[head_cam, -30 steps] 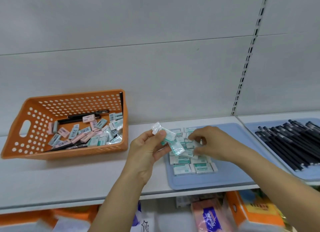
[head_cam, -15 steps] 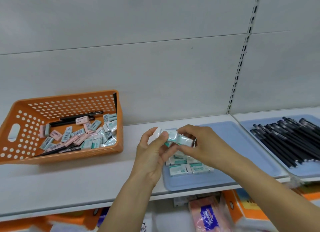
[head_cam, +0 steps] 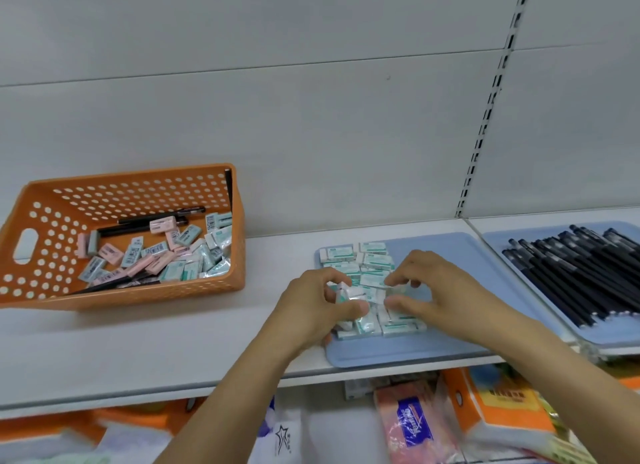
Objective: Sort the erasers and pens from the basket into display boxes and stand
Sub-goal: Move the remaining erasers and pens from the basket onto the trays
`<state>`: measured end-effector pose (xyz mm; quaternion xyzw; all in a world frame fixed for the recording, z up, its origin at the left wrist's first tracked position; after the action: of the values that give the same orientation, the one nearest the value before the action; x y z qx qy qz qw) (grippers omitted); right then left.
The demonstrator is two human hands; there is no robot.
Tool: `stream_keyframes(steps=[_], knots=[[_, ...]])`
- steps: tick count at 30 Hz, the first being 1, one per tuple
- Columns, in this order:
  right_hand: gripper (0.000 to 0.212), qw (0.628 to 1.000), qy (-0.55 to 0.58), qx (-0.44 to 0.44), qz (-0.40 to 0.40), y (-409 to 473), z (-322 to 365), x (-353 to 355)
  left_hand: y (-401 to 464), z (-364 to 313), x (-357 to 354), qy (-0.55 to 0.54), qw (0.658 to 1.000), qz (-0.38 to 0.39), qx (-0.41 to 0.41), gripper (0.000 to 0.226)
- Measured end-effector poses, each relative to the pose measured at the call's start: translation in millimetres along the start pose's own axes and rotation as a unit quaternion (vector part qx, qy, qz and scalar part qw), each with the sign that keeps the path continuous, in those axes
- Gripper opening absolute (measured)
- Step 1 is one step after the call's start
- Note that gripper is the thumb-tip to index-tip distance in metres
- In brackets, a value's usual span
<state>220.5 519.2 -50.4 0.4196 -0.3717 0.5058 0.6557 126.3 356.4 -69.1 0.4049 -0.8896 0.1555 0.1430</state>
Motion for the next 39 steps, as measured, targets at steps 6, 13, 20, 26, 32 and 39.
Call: stream_keyframes(steps=[6, 13, 20, 26, 32, 39], knots=[[0.036, 0.999, -0.034, 0.008, 0.029, 19.5, 11.1, -13.1, -4.1, 5.3, -0.5, -0.026, 0.999, -0.031, 0.009, 0.031], [0.021, 0.997, -0.075, 0.006, 0.015, 33.7, 3.9, -16.6, 1.8, 10.6, 18.8, -0.060, 0.997, -0.048, -0.015, 0.033], [0.027, 0.996, -0.074, -0.012, 0.044, 35.1, -5.1, -10.9, 34.0, -2.9, 26.2, 0.144, 0.984, -0.060, -0.085, 0.023], [0.038, 0.994, -0.064, -0.036, 0.076, 31.9, -14.5, -10.0, 54.8, -10.6, 20.5, 0.236, 0.963, -0.061, -0.111, 0.024], [0.033, 0.998, -0.042, -0.045, 0.015, 33.9, -24.5, -13.2, 55.1, -3.6, 16.3, 0.275, 0.943, -0.099, -0.156, 0.028], [0.037, 0.999, 0.000, -0.033, 0.043, 45.1, -29.6, -15.5, 55.6, 3.1, 17.3, 0.277, 0.944, -0.030, -0.179, 0.032]])
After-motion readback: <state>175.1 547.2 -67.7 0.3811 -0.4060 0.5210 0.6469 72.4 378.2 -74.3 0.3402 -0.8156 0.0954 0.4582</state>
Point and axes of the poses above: each hand's wrist, its own y-axis towards the middle knuckle, its own x-axis out of the back of the hand, z = x × y, the point moved 5 cm from there along y, towards the middle knuckle, and after that the axes turned 5 degrees about -y, right-handed, at the moved point
